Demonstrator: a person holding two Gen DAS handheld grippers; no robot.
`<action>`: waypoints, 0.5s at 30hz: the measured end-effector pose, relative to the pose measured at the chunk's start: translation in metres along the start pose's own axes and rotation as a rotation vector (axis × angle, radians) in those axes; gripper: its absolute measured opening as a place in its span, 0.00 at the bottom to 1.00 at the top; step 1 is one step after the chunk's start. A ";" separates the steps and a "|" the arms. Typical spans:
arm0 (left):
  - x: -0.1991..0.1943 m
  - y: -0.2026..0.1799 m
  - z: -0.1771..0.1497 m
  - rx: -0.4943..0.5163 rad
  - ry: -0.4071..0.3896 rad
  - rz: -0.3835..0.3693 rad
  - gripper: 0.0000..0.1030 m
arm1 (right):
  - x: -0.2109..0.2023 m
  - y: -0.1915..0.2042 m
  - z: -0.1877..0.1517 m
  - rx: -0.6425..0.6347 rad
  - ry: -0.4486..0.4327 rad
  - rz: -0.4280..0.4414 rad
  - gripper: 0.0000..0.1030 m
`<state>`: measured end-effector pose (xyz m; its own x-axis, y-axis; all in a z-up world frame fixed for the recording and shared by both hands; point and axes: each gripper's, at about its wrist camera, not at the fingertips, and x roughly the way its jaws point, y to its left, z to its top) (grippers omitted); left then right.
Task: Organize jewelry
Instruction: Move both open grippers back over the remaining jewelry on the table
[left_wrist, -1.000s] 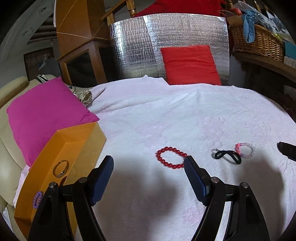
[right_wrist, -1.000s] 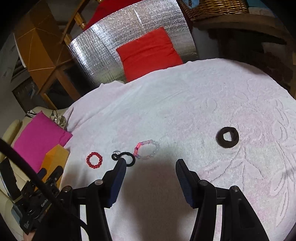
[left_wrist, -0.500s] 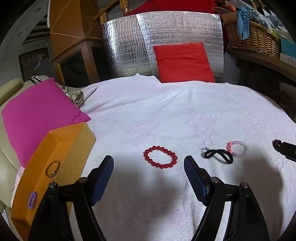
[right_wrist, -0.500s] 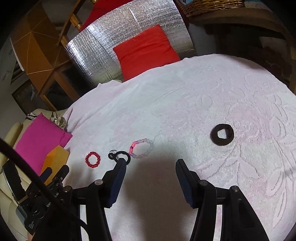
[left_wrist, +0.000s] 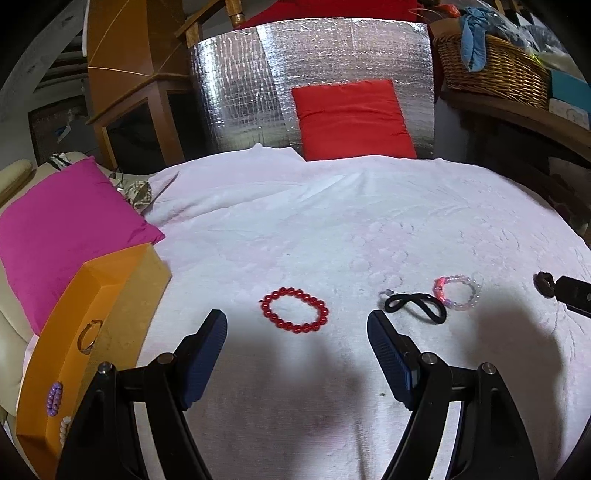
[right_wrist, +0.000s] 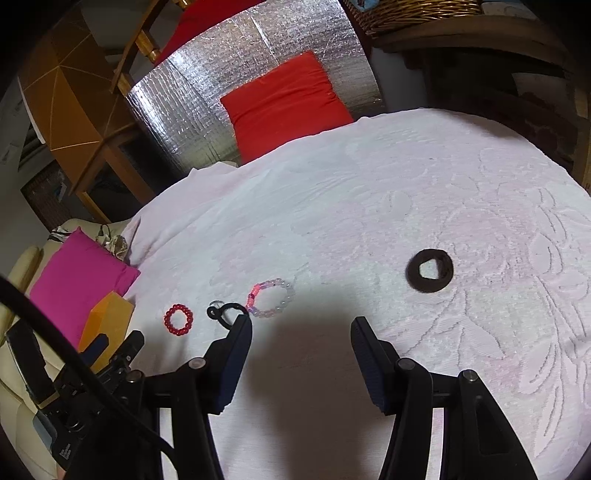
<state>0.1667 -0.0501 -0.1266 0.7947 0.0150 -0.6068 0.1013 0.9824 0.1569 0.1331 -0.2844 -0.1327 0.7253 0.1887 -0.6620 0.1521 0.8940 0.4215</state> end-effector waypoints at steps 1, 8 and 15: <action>0.000 -0.002 0.000 0.003 0.000 -0.001 0.77 | -0.001 -0.002 0.000 0.001 -0.001 -0.002 0.58; 0.003 -0.017 -0.001 0.024 0.008 -0.015 0.76 | -0.006 -0.015 0.005 0.014 -0.009 -0.015 0.58; 0.008 -0.026 -0.003 0.042 0.031 -0.037 0.76 | -0.012 -0.026 0.010 0.007 -0.026 -0.042 0.58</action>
<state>0.1684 -0.0749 -0.1376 0.7712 -0.0144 -0.6365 0.1553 0.9738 0.1660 0.1270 -0.3139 -0.1298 0.7352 0.1404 -0.6632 0.1873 0.8981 0.3978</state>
